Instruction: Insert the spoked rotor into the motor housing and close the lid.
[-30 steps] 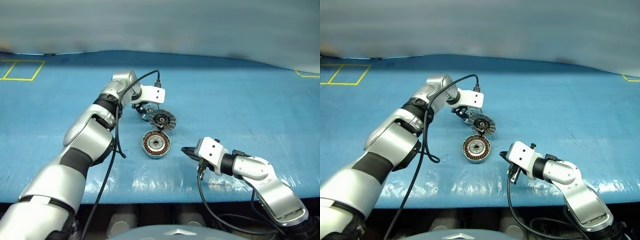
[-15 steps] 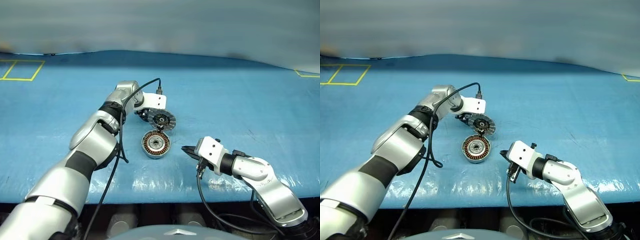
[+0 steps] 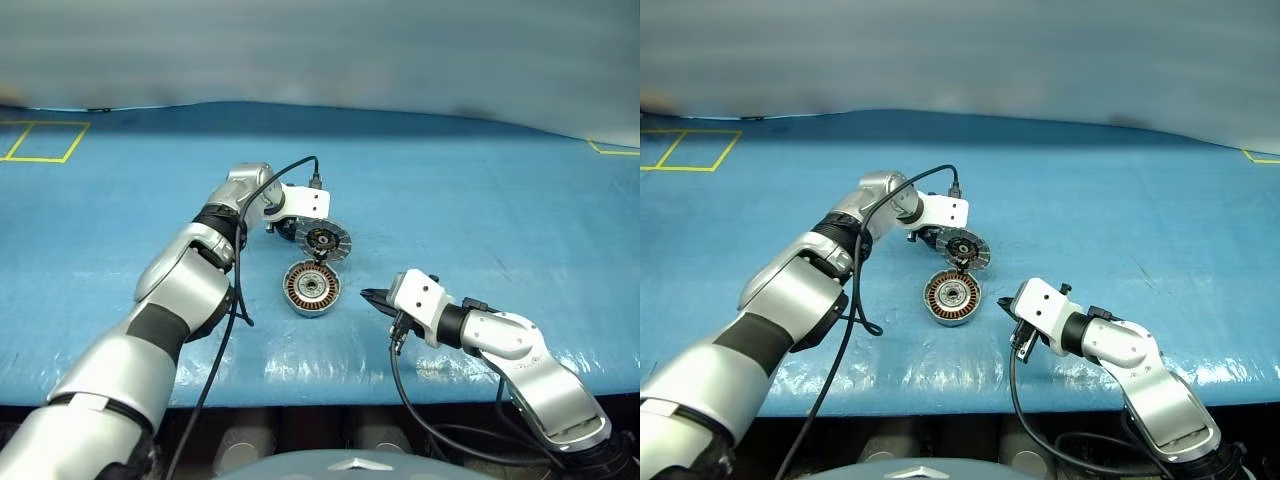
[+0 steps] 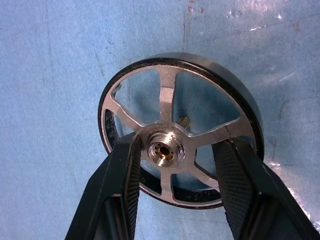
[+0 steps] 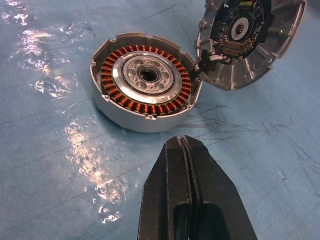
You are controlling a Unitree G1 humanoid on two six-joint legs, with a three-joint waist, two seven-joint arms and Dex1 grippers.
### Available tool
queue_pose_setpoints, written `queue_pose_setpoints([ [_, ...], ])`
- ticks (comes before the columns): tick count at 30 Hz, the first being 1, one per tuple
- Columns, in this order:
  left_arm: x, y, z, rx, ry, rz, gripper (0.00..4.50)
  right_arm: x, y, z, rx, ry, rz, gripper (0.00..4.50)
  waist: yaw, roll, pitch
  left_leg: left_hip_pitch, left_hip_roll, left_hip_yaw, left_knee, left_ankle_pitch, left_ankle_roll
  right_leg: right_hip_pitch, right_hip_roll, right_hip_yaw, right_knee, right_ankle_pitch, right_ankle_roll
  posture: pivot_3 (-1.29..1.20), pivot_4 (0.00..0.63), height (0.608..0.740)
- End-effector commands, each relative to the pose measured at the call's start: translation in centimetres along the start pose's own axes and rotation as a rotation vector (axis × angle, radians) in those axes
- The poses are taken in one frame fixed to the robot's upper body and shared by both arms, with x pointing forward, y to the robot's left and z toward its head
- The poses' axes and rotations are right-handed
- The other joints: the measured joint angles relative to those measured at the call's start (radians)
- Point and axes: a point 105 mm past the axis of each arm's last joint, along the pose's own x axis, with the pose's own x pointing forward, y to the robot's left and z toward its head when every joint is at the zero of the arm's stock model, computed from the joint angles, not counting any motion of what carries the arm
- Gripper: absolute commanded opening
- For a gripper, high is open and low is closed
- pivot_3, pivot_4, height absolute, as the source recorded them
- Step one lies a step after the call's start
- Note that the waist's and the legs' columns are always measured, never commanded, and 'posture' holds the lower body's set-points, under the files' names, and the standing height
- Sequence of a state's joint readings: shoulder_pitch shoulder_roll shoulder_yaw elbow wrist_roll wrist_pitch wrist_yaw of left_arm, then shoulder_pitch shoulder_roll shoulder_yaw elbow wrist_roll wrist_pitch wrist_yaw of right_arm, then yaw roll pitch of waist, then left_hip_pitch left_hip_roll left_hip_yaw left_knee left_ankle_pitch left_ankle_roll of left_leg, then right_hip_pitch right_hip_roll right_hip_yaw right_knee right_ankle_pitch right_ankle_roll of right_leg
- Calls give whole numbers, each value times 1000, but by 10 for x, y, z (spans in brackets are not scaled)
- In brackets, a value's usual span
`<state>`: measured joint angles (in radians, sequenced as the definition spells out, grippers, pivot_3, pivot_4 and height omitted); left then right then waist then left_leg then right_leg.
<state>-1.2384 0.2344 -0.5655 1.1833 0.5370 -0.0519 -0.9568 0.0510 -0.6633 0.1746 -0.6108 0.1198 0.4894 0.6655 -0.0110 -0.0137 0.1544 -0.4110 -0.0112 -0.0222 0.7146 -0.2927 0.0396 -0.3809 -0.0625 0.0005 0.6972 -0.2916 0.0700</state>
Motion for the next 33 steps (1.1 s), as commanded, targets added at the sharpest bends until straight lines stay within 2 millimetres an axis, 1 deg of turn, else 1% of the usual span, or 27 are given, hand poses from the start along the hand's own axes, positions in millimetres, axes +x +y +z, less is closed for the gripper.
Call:
queue_pose_setpoints([
  [1, -1, -3, -5, -15, -37, 12, 1832, -2, -4, 12, -35, -37, -25, 0, 0, 0, 0, 0, 0, 0, 0, 0, 0, 0, 0, 0, 0, 0, 0, 0, 150, 740],
  [6, -13, 7, -3, -51, -166, 110, 1832, -3, -8, 11, -29, -39, -49, 0, -2, 0, 0, 0, 0, 0, 0, 0, 0, -1, 0, 1, 0, 0, 0, 0, 150, 740],
  [8, -18, 6, -4, -67, -223, 140, 1832, -5, -11, 9, -27, -30, -67, 0, -2, 0, 0, 0, 0, 0, 0, 0, 0, -1, 0, 1, 0, 0, 0, 0, 150, 740],
  [11, -24, -1, -12, -63, -255, 155, 1832, -8, -16, 4, -19, -17, -94, 0, 0, 0, 0, -1, 0, 0, 0, 0, 0, -1, 0, 1, 0, 0, 0, 0, 150, 740],
  [14, -35, -17, -21, -100, -345, 188, 1832, -10, -21, -6, 23, -8, -123, 0, -4, 1, -1, -1, 0, 1, -1, 1, -1, -1, 0, 1, -1, 0, 0, 0, 150, 740],
  [17, -45, -41, -27, -157, -422, 191, 1832, -8, -20, -15, 77, -22, -125, 0, -2, 1, -1, 0, 1, 2, -2, 2, -4, -2, 0, 4, -1, 0, 0, 0, 150, 740],
  [19, -53, -55, -36, -188, -434, 201, 1832, -5, -20, -18, 100, -39, -124, 0, -3, 2, -1, 0, 1, 2, -2, 2, -3, -2, -1, 4, 0, 0, 0, 0, 150, 740],
  [21, -61, -62, -49, -213, -408, 221, 1832, -3, -20, -21, 109, -48, -129, 0, -1, 2, -1, 1, 1, 2, -2, 1, -2, -2, 0, 5, 0, 0, 0, 0, 150, 740],
  [23, -70, -66, -61, -235, -383, 259, 1832, -1, -21, -23, 122, -62, -141, 0, 0, 2, -1, 2, 1, 2, -2, 1, -1, -1, 0, 5, 0, 1, -1, 0, 150, 740],
  [25, -81, -69, -67, -249, -386, 283, 1832, 2, -21, -25, 121, -82, -151, 0, -1, 3, -1, 3, 1, 2, -2, 1, -1, 0, 1, 5, 0, 2, -1, 0, 150, 740],
  [29, -95, -82, -64, -213, -417, 277, 1832, 9, -14, -26, 127, -136, -129, 0, 2, 4, 1, 7, 1, 2, -2, 1, -1, 1, 1, 6, 0, 2, -1, 0, 150, 740],
  [33, -101, -94, -56, -262, -497, 237, 1832, 16, -6, -24, 178, -206, -84, 0, 1, 5, 1, 13, 1, 3, -4, 0, 0, 4, 0, 7, -1, 2, -1, 0, 150, 740],
])
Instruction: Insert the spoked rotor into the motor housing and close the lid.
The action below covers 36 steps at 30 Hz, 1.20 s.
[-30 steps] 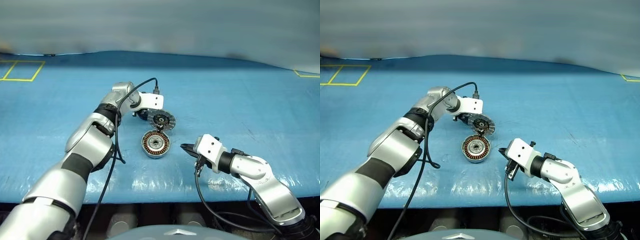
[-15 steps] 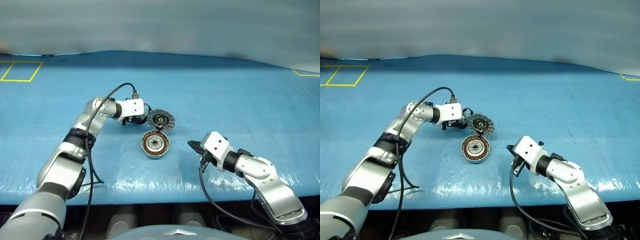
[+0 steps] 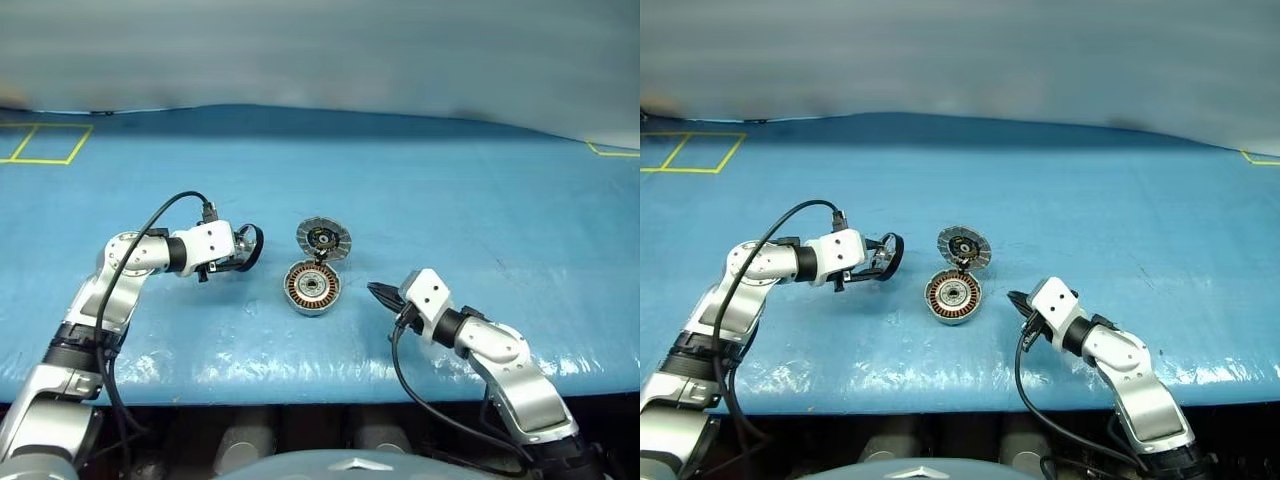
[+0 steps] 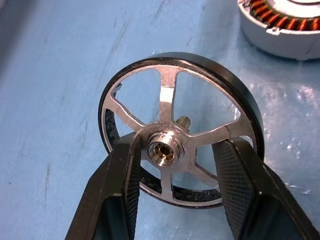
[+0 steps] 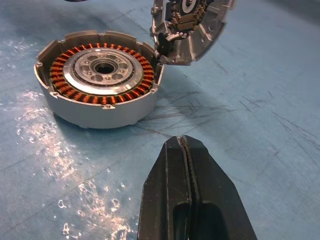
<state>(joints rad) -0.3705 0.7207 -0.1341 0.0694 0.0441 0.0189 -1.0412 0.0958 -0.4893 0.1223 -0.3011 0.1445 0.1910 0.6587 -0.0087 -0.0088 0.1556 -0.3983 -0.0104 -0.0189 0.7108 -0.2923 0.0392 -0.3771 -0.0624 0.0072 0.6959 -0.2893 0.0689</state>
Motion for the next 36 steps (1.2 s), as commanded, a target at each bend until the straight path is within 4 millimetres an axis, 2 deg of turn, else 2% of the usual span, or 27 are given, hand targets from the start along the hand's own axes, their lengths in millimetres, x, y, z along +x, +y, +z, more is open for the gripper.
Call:
queue_pose_setpoints([
  [1, -11, -1, 18, 11, -88, 10, 1832, 5, 4, 10, 17, -93, 26, 0, -3, 0, 0, 1, 0, 0, -1, 0, 0, 0, 0, 0, 0, 0, 0, 0, 150, 740],
  [5, -11, -17, 26, -65, -176, -24, 1832, 7, 14, 8, 67, -127, 86, 0, -5, 1, 0, 3, 1, 3, -4, 1, -1, 1, 0, 3, 0, 0, 0, 0, 150, 740],
  [8, -9, -37, 24, -134, -192, -127, 1832, 9, 19, 2, 54, -99, 107, 0, -4, 1, 0, 3, 1, 4, -7, 1, -1, 0, 0, 4, 0, 0, -1, 0, 150, 740],
  [14, -2, -49, 31, -184, -241, -185, 1832, 9, 24, -5, 56, -67, 122, 0, -2, 1, 0, 3, 1, 5, -9, 1, -2, 0, 0, 4, -1, 0, -2, 0, 150, 740],
  [21, 3, -47, 45, -222, -302, -224, 1832, 10, 27, -9, 63, -61, 104, 0, -3, 1, 0, 3, 1, 5, -10, 1, -2, 0, 0, 4, -1, 0, -2, 0, 150, 740],
  [28, 8, -30, 60, -187, -336, -245, 1832, 11, 29, -14, 71, -51, 78, 0, -2, 0, 0, 3, 1, 6, -10, 1, -2, 0, 0, 4, -1, 0, -2, 0, 150, 740],
  [36, 22, -21, 65, -126, -309, -286, 1832, 13, 28, -19, 67, -36, 49, 0, -6, 0, 0, 3, 1, 7, -10, 1, -2, 0, 1, 5, -1, 0, -1, 0, 150, 740],
])
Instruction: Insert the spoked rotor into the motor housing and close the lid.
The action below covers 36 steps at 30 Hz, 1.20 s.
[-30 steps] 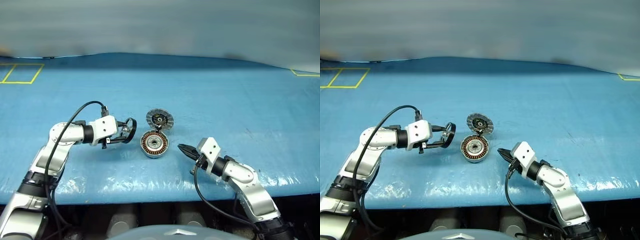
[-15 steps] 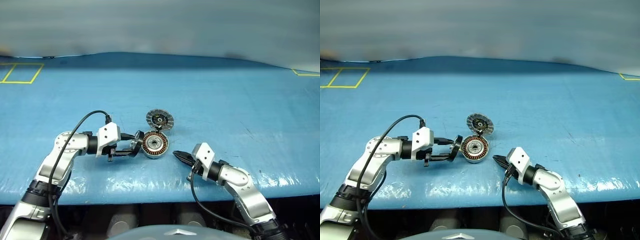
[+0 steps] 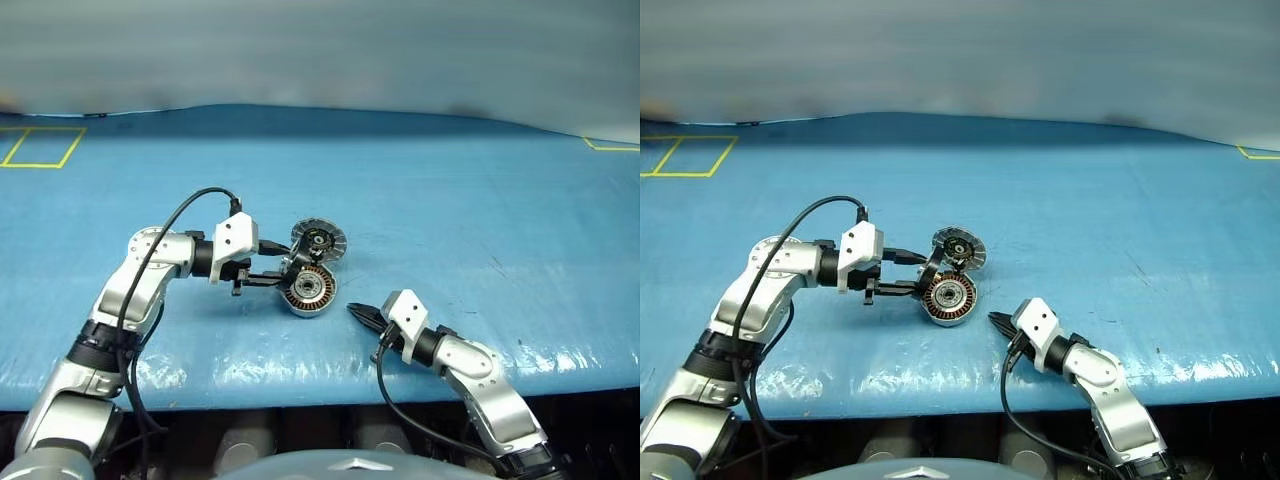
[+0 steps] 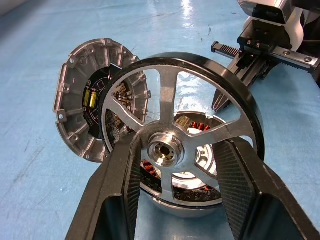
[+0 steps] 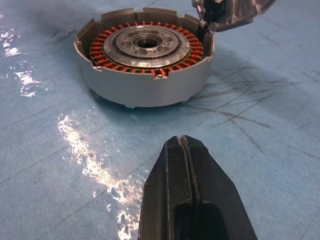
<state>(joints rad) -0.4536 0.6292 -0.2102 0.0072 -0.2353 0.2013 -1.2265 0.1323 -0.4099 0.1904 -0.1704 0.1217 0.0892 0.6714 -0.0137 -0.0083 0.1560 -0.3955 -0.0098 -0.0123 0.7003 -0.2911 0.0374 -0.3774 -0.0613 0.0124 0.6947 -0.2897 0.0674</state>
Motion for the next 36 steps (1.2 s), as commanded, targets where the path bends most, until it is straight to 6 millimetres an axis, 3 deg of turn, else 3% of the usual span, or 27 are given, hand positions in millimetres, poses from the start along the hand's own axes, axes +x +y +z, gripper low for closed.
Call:
queue_pose_setpoints([
  [1, 3, 4, 6, 55, 4, -13, 1832, 1, 1, 7, -26, -36, -5, 0, 0, 0, 0, 0, 0, 0, 0, 0, 0, 0, 0, 0, 0, 0, 0, 0, 150, 740],
  [15, 11, 5, 0, 76, 48, -31, 1832, 2, -2, -6, -24, -32, -24, 0, 1, 0, 0, 0, 0, 0, -1, 0, 0, 0, 0, 0, -1, 0, 0, 0, 150, 740],
  [34, 11, 9, -7, 107, 99, -31, 1832, 5, -5, -7, -25, -47, -49, 0, 0, 0, 0, 0, 0, 0, 0, 0, 0, 0, 0, 0, -1, 0, 0, 0, 150, 740],
  [36, 11, 10, -7, 127, 100, -20, 2559, 6, -5, -6, -27, -48, -48, 0, 0, 0, 0, 0, 0, 0, 0, 0, 0, 0, 0, 0, -1, 0, 0, 0, 150, 740],
])
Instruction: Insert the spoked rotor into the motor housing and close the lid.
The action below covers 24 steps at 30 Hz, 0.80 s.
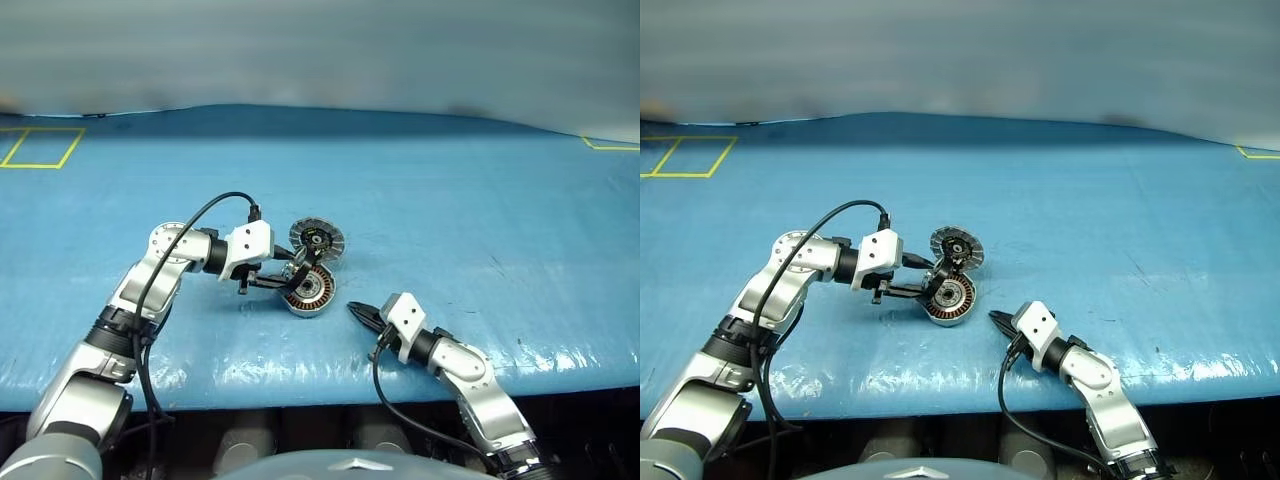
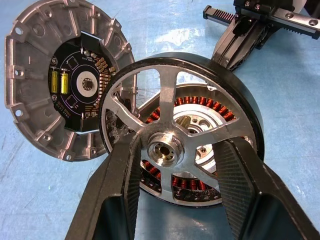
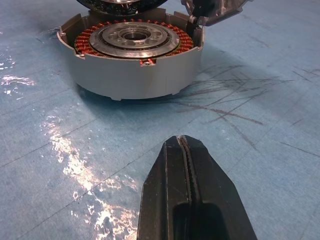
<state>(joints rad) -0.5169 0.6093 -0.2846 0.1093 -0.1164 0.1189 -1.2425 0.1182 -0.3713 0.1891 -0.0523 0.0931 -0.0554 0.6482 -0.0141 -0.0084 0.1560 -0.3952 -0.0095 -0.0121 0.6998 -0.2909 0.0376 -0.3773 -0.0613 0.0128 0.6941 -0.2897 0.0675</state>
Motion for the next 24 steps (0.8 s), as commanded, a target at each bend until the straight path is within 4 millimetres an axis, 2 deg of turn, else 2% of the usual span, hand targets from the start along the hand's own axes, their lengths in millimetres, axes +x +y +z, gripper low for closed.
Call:
queue_pose_setpoints([
  [1, -2, 6, 6, 50, -7, 28, 2827, 1, -2, 1, -3, -6, -7, 0, 0, 0, 0, 0, 0, 0, 0, 0, 0, 0, 0, 0, 0, 0, 0, 0, 150, 740],
  [2, -2, 6, 7, 42, -16, 31, 3108, 2, -2, 2, -4, -6, -6, 0, 0, 0, 0, 0, 0, 0, 0, 0, 0, 0, 0, 0, 0, 0, 0, 0, 150, 740],
  [14, -11, 7, 11, 23, -50, 58, 3108, 3, -1, 3, -6, -6, -3, 0, 0, 0, 0, 0, 0, 0, 0, 0, 0, 0, 0, 0, 0, 0, 0, 0, 150, 740],
  [24, -36, 5, 8, -37, -84, 159, 3108, 1, -4, 6, -18, -8, -6, 0, 0, 0, 0, 0, 0, 0, -1, 0, 0, 0, -1, 0, 0, 0, 0, 0, 150, 740],
])
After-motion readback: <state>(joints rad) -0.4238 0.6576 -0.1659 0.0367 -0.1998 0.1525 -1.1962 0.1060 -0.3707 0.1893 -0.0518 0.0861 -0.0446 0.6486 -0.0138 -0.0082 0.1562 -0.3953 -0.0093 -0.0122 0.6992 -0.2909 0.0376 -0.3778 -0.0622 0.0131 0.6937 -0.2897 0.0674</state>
